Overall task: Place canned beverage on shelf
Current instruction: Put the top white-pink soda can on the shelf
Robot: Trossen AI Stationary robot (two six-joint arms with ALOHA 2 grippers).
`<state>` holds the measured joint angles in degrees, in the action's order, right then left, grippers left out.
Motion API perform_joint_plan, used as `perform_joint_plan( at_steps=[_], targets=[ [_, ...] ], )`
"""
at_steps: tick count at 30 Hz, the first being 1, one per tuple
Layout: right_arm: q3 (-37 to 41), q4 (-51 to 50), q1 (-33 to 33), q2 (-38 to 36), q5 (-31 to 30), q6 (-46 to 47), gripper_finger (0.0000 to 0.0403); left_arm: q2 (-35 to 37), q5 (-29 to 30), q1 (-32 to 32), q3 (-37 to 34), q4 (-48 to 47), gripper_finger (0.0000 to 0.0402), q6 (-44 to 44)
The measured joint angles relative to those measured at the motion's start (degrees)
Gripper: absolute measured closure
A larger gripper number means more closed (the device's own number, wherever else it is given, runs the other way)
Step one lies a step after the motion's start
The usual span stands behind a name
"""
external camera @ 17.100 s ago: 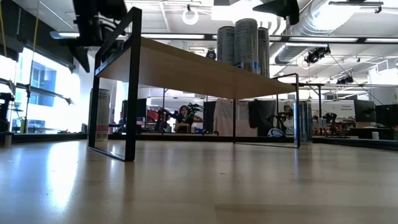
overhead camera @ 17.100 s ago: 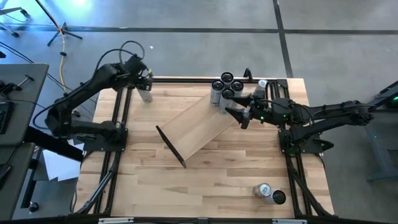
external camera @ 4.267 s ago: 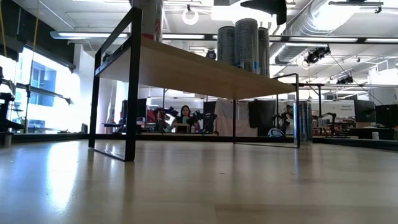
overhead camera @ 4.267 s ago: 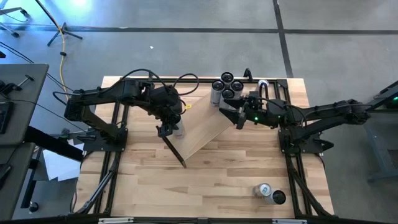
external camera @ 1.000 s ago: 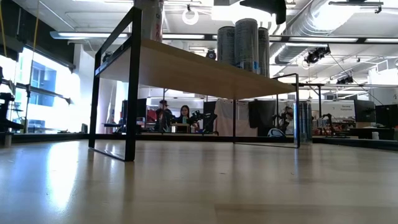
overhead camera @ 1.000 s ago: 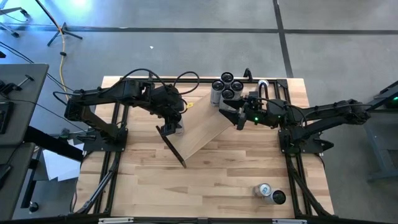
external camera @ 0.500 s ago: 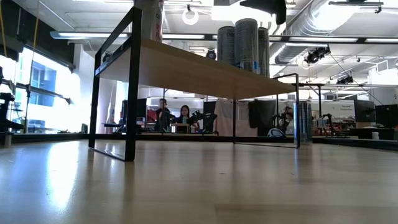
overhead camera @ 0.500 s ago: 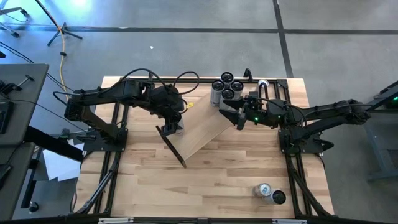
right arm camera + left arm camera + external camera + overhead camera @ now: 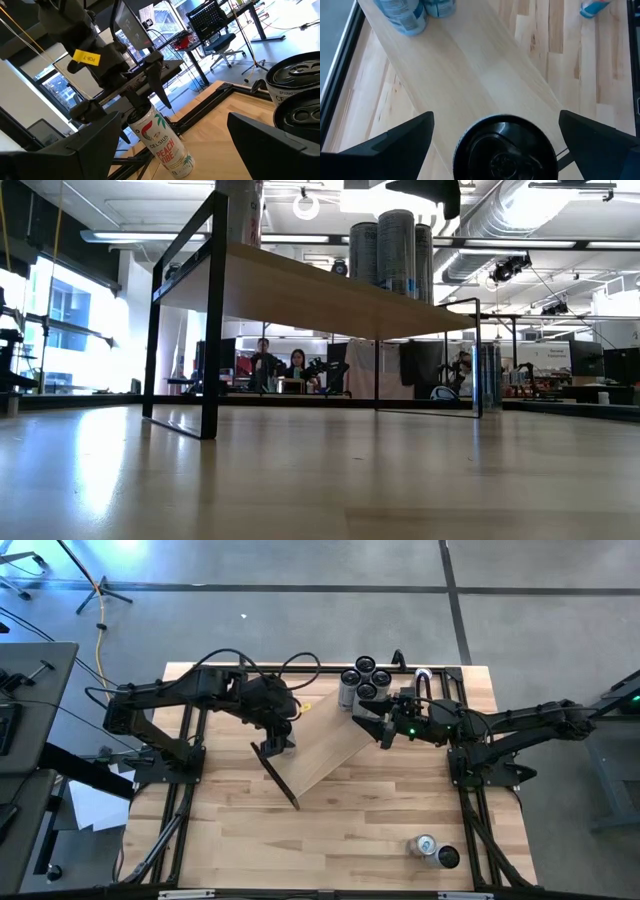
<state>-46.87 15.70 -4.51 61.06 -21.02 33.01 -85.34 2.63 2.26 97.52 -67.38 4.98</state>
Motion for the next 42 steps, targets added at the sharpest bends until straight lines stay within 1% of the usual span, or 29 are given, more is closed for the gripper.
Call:
perform_joint_plan(
  at_steps=[8,12,16,20,24,26,29,34,42],
  targets=[
    [0.0,0.0,0.0,0.0,0.0,0.0,0.0052,0.2,0.0,0.0,5.1,0.1,0.0003,-0.1],
    [0.0,0.0,0.0,0.0,0.0,0.0,0.0052,0.1,0.0,0.0,8.8,-0.7,0.0003,2.2],
    [0.0,0.0,0.0,0.0,0.0,0.0,0.0052,0.2,0.0,0.0,13.5,-2.5,0.0003,7.2],
    [0.0,0.0,0.0,0.0,0.0,-0.4,0.0052,0.2,0.0,0.0,18.0,-5.2,0.0003,14.4],
    [0.0,0.0,0.0,0.0,0.0,-0.4,0.0052,0.2,0.0,0.0,21.2,-11.5,0.0003,24.2],
    [0.0,0.0,0.0,0.0,0.0,-0.4,0.0052,0.3,0.0,0.0,21.7,-16.1,0.0003,29.8],
    [0.0,0.0,0.0,0.0,0.0,-0.4,0.0052,0.2,0.0,0.0,21.6,-23.0,0.0003,35.5],
    [0.0,0.0,0.0,0.0,0.0,-0.5,0.0052,0.6,-1.0,0.0,20.2,-22.5,0.0003,42.8],
    [0.0,-0.2,0.0,0.0,0.0,-0.4,0.0052,-1.4,1.6,-0.1,20.2,-22.7,0.0003,45.8]
  ],
)
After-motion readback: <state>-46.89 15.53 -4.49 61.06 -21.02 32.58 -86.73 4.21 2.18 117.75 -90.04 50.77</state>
